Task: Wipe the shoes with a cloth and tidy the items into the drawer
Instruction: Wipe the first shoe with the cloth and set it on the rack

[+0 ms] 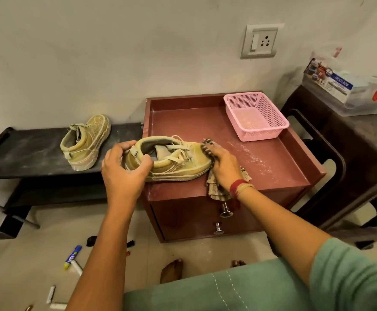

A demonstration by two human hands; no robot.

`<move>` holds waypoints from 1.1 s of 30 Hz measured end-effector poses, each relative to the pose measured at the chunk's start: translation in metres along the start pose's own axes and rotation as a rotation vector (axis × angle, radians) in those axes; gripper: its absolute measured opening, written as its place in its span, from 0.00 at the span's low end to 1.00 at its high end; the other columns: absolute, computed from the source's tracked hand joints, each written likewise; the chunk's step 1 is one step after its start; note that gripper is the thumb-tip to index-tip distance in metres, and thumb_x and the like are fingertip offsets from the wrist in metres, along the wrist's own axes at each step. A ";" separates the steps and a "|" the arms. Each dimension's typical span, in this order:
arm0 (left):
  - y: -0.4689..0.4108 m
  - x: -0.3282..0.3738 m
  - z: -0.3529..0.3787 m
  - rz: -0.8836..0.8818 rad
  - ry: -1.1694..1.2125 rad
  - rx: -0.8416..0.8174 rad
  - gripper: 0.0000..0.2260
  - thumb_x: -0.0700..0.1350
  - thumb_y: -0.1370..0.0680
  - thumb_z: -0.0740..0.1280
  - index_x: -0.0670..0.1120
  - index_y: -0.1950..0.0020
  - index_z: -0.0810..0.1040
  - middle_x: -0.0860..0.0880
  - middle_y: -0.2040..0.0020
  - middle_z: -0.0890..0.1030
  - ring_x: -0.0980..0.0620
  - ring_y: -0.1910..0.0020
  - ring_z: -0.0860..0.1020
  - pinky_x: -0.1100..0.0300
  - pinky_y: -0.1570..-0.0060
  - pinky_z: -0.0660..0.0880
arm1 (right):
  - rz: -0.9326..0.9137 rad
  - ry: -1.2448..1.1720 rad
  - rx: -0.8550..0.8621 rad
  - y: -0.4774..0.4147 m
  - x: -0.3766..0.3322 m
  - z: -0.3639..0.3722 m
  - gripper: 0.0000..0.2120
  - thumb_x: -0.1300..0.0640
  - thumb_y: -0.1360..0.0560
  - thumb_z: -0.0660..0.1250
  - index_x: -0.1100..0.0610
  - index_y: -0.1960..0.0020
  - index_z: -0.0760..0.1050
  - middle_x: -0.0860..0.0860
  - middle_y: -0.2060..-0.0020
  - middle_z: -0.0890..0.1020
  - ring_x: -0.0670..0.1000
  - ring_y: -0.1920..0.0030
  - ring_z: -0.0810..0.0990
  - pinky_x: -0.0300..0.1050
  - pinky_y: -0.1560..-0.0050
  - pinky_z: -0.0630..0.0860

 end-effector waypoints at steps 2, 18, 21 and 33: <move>0.000 0.001 0.000 0.010 -0.005 -0.038 0.21 0.58 0.36 0.67 0.56 0.44 0.75 0.52 0.45 0.77 0.49 0.42 0.74 0.43 0.44 0.75 | 0.077 -0.076 0.081 -0.001 -0.001 -0.007 0.23 0.71 0.24 0.55 0.56 0.33 0.71 0.52 0.33 0.72 0.52 0.31 0.68 0.32 0.33 0.57; 0.012 0.002 -0.008 0.013 -0.013 -0.267 0.26 0.61 0.41 0.69 0.61 0.44 0.72 0.51 0.40 0.69 0.66 0.45 0.70 0.70 0.50 0.67 | 0.039 -0.061 0.070 0.003 -0.001 -0.011 0.24 0.71 0.25 0.55 0.55 0.31 0.69 0.54 0.33 0.73 0.53 0.32 0.70 0.39 0.32 0.61; 0.014 -0.001 -0.008 -0.009 0.006 -0.293 0.24 0.60 0.42 0.70 0.66 0.47 0.71 0.52 0.39 0.70 0.62 0.44 0.72 0.64 0.49 0.70 | -0.039 -0.111 0.070 0.017 -0.021 -0.012 0.25 0.73 0.25 0.55 0.56 0.32 0.70 0.52 0.33 0.72 0.49 0.32 0.68 0.34 0.33 0.58; 0.010 0.014 -0.007 0.091 0.067 -0.177 0.24 0.52 0.37 0.77 0.60 0.43 0.74 0.55 0.41 0.75 0.55 0.42 0.75 0.53 0.44 0.78 | 0.124 -0.603 0.272 0.004 -0.029 -0.057 0.18 0.69 0.24 0.55 0.59 0.39 0.75 0.53 0.43 0.79 0.52 0.40 0.76 0.53 0.35 0.70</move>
Point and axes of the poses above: each hand's wrist, its own y-axis away from the middle knuckle, its own z-axis out of the palm, x = y × z, the point moved 5 cm from there along -y, towards the middle knuckle
